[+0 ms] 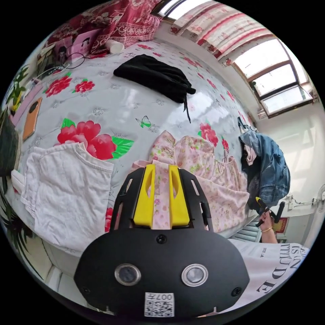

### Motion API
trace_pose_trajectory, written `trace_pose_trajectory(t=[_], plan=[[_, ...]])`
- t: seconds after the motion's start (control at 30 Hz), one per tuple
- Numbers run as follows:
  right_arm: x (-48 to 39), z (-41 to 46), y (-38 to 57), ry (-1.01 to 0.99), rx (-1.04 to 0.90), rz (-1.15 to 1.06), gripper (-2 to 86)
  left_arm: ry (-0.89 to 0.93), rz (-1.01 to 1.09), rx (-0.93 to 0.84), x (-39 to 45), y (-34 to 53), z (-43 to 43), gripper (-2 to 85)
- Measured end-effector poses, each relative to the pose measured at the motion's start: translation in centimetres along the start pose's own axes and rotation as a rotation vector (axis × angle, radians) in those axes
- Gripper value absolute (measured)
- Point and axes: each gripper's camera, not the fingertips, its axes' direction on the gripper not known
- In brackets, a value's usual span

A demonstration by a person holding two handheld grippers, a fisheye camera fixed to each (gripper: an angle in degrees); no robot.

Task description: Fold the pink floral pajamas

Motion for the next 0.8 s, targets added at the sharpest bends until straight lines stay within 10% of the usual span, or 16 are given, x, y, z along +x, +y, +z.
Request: trace_pose_trajectory(t=[0.4, 0.8], plan=[[-36.3, 12.1, -7.1, -0.366, -0.199, -0.991, 7.1, -0.219, 0.109, -0.258, 6.3, -9.2, 11.5, 9.5], [-43.3, 17.2, -7.6, -0.314, -0.282, -1.175, 1.0, 0.025, -0.011, -0.154, -2.0, -9.5, 7.8, -0.9]])
